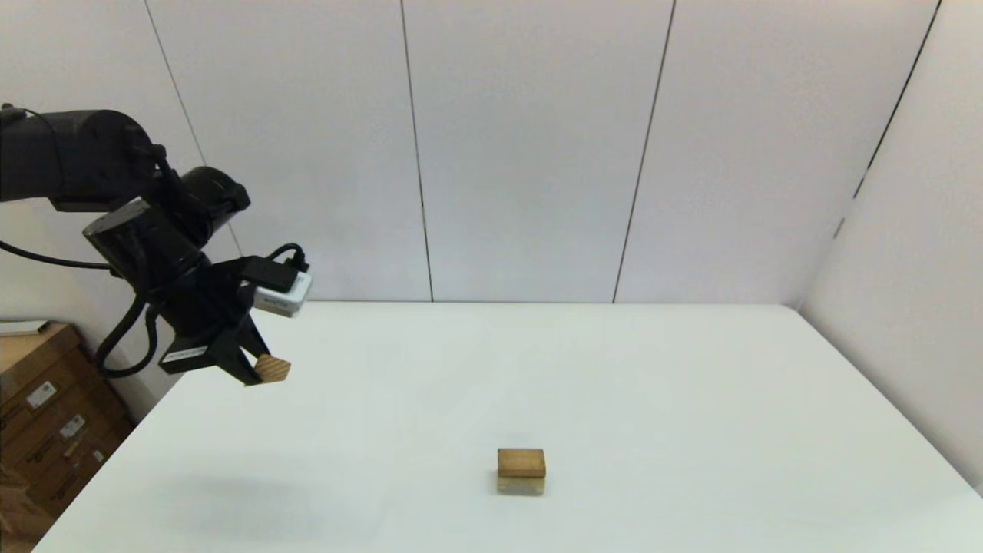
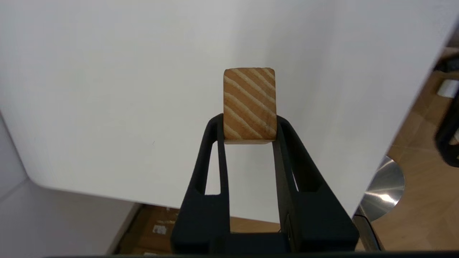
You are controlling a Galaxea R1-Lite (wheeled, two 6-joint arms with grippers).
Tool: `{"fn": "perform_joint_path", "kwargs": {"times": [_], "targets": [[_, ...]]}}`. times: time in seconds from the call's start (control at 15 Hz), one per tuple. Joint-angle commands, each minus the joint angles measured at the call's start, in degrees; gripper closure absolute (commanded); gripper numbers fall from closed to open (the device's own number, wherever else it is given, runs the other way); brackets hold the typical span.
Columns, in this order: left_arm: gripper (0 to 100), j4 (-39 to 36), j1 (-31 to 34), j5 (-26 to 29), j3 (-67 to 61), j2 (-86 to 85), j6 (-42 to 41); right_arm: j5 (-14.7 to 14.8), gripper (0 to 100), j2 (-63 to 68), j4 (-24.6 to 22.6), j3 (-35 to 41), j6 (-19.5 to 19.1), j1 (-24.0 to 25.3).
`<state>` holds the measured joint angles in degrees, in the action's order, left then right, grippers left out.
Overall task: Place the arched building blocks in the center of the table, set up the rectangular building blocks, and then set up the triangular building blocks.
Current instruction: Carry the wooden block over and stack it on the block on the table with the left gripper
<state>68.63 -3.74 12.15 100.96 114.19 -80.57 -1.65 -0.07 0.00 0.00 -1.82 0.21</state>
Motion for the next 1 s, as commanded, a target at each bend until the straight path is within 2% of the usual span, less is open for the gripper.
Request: {"fn": "perform_joint_path", "kwargs": {"times": [0.07,0.27,0.53,1.0], "targets": [[100,0.45,-11.29,1.12,-9.82,-7.67,3.58,-0.02,0,-0.01,0.0,0.09,-0.03,0.06],[100,-0.69,-20.34,1.03,-12.54,-7.93,11.22,-0.02,0,-0.01,0.0,0.09,-0.03,0.06],[100,-6.93,-31.06,1.03,-13.6,-5.47,20.19,-0.02,0,-0.01,0.0,0.09,-0.03,-0.03],[100,-23.63,-39.85,0.59,-13.95,4.38,29.77,-0.02,0,-0.01,0.09,0.09,-0.03,-0.03]]}}
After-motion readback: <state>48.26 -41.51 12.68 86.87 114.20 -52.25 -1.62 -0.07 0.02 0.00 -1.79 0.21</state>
